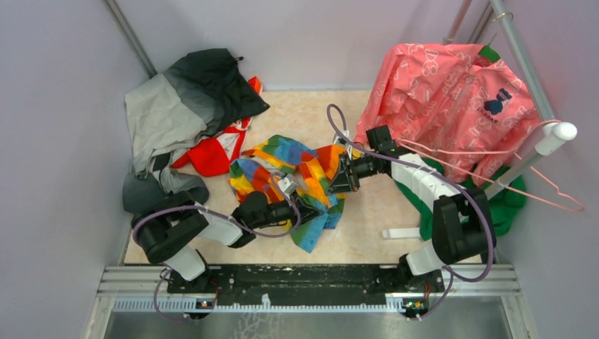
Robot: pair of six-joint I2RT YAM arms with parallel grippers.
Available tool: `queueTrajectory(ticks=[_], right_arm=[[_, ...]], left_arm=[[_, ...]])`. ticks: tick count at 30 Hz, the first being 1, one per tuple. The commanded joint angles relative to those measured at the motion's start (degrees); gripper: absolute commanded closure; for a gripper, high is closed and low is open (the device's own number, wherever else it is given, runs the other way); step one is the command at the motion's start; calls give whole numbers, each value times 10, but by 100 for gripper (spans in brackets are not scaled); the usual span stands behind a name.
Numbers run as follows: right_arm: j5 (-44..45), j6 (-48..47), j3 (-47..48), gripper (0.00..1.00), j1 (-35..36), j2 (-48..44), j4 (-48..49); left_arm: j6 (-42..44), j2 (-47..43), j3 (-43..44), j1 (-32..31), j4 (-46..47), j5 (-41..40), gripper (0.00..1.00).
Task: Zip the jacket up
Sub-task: Insert the zipper into the jacket.
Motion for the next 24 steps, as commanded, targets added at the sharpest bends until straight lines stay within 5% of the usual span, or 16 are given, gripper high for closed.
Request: queueTrajectory(ticks=[1, 24], right_arm=[[-27, 5, -1, 100, 4, -16, 35], [3, 57, -22, 100, 9, -24, 94]], left_arm=[[-6, -24, 5, -3, -48, 19, 100], [-87, 17, 61, 35, -99, 179, 100]])
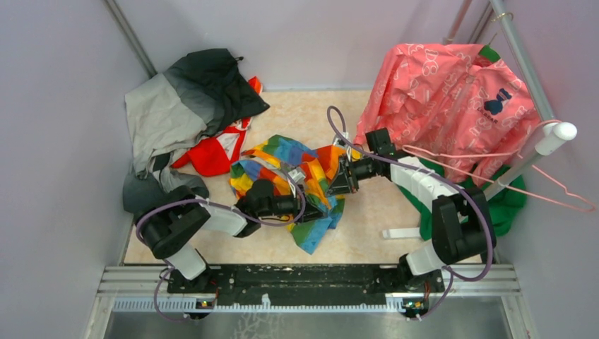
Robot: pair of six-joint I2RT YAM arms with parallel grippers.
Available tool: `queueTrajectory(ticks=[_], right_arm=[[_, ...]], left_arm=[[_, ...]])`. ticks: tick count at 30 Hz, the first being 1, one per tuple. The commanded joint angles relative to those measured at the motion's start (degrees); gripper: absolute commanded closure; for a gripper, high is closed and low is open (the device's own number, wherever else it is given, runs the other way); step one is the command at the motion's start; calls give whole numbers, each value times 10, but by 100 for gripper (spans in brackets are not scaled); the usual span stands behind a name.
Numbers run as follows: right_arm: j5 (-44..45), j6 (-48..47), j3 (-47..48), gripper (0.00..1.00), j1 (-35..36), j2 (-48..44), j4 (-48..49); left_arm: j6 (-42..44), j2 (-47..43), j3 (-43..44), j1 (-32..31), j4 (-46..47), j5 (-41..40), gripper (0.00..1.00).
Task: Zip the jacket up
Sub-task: Insert the zipper into the jacket.
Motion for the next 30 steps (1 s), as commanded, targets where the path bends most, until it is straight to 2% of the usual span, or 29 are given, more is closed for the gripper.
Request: queueTrajectory(ticks=[1, 8, 18, 24, 28, 30], right_arm=[[14, 27, -2, 100, 5, -27, 55], [39, 39, -13, 100, 2, -35, 76], [-10, -36, 0, 100, 10, -24, 16], [-5, -32, -4, 100, 24, -29, 29], [4, 9, -22, 100, 24, -44, 75], [13, 32, -32, 100, 24, -50, 102]], left_arm=[[-9, -2, -15, -1, 5, 58, 100], [-40, 7, -46, -1, 81, 127, 100], [-51, -13, -58, 39, 60, 100, 100], [-87, 31, -19, 43, 67, 177, 100], [-67, 52, 4, 33, 16, 193, 100], [-29, 52, 26, 18, -57, 185, 100]])
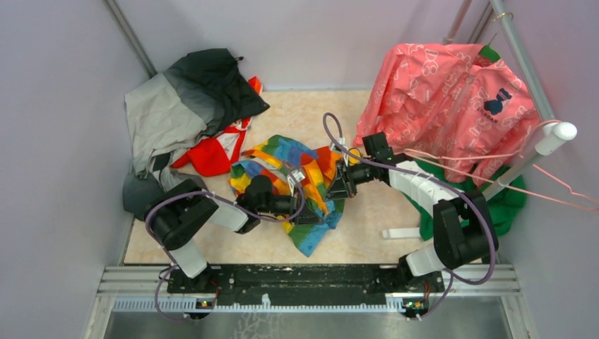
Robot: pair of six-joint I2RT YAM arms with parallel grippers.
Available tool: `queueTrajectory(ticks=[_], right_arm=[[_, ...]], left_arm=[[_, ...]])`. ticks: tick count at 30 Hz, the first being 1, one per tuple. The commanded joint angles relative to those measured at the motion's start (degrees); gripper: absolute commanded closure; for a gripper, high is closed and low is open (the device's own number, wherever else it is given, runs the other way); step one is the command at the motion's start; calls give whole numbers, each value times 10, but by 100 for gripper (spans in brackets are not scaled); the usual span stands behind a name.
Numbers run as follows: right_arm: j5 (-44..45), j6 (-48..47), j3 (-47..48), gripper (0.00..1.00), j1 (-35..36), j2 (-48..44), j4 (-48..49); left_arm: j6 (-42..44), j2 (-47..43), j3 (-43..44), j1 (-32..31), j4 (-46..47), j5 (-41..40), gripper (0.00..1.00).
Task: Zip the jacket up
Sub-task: Insert the zipper into the jacket.
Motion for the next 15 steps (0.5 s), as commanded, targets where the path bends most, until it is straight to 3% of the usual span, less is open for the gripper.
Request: queueTrajectory(ticks=[1, 15], right_arm=[[0, 42, -11, 100, 4, -38, 92], [62, 37, -14, 100, 3, -39, 93]], left_arm=[[62, 8, 42, -30, -156, 33, 100], [123, -69, -19, -6, -217, 57, 100]])
